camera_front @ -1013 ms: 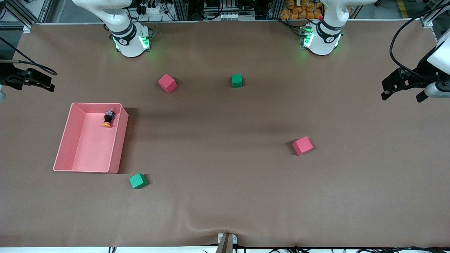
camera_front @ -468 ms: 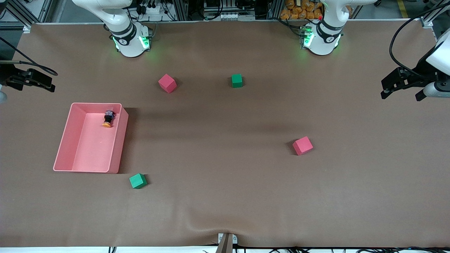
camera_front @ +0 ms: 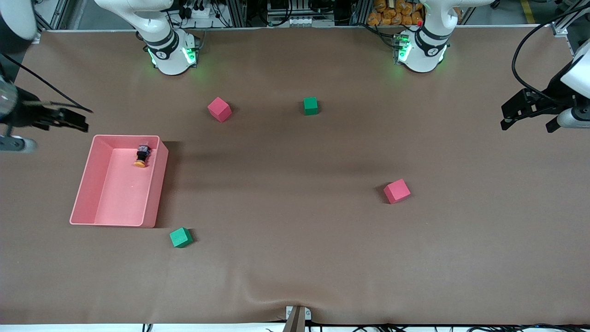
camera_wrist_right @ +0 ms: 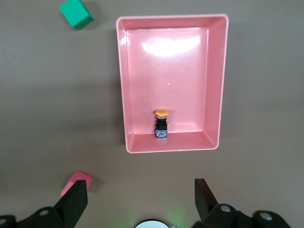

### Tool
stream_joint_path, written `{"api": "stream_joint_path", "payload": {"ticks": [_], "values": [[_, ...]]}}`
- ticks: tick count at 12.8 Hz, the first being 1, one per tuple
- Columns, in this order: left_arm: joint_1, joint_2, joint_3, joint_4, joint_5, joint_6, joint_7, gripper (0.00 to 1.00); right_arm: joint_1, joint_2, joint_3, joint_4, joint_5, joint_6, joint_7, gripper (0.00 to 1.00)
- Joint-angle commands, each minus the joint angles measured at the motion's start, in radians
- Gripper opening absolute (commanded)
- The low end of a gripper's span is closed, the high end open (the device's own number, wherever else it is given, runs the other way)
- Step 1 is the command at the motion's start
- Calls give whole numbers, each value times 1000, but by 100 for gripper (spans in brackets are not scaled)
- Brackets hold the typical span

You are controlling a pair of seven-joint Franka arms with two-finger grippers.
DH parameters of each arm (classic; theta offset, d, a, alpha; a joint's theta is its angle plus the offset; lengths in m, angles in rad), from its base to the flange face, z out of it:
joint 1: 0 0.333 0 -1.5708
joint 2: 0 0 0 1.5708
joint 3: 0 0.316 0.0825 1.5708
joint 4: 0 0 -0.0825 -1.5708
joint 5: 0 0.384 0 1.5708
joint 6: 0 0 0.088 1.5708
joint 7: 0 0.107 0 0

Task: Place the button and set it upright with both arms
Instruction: 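Reach the right gripper into the pink bin toward the yellow button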

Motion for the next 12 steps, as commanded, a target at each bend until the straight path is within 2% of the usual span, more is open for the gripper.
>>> {"api": "stream_joint_path", "payload": {"ticks": [1, 3, 7, 10, 12], "values": [[10, 8, -3, 15, -5, -21, 8, 100, -30, -16, 2, -157, -3, 129, 0, 100], [10, 5, -3, 18, -5, -22, 9, 100, -44, -9, 4, -242, -3, 267, -23, 100], [10, 7, -1, 16, 4, -28, -2, 100, -55, 73, 2, -274, -3, 350, -24, 100], [10, 7, -1, 16, 5, -37, -2, 100, -102, 76, 2, -476, -3, 607, -111, 100], [11, 7, -1, 16, 2, -60, 0, 100, -142, 106, 2, -614, -3, 840, -165, 100]]}}
